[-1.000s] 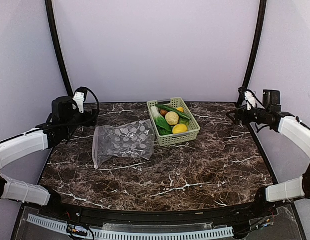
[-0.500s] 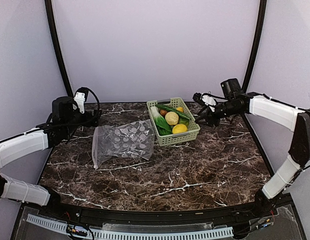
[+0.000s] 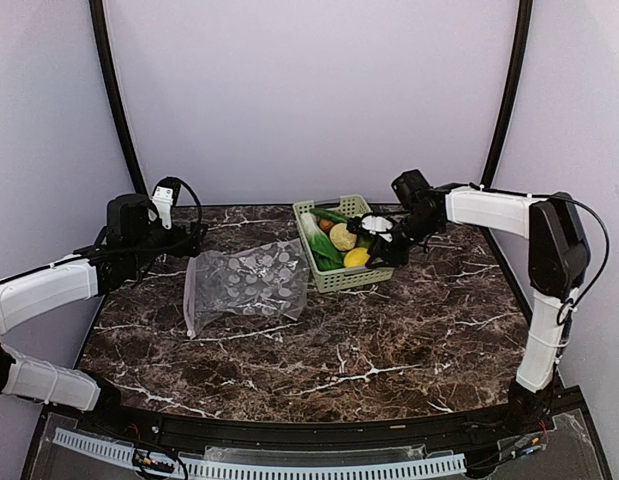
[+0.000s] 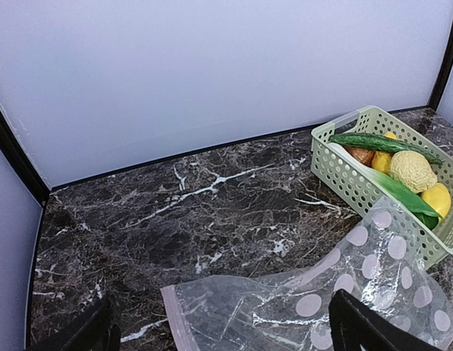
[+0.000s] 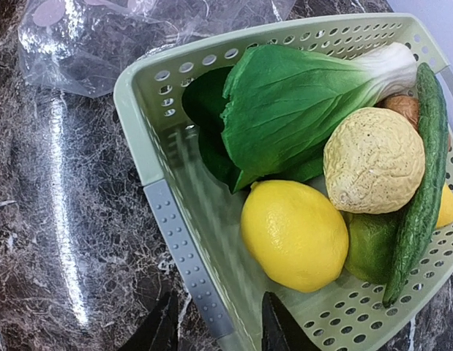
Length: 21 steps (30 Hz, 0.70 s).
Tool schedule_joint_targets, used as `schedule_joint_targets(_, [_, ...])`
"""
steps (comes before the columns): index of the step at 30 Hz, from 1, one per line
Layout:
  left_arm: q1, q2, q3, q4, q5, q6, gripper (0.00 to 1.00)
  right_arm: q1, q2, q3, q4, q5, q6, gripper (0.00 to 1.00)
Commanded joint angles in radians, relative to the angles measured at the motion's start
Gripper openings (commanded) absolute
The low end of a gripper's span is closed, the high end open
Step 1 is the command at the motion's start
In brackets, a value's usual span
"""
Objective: Place the food in the zip-top bag and seal the zipper
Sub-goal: Move the bin to the center of the board.
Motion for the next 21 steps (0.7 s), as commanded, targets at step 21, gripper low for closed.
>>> schedule_joint_targets(21, [0.002,-0.021,0.021,-0.008,0.088,-0.006,0.96,0.050,-0.014,-0.057,-0.120,0.079,-0.097,0.20])
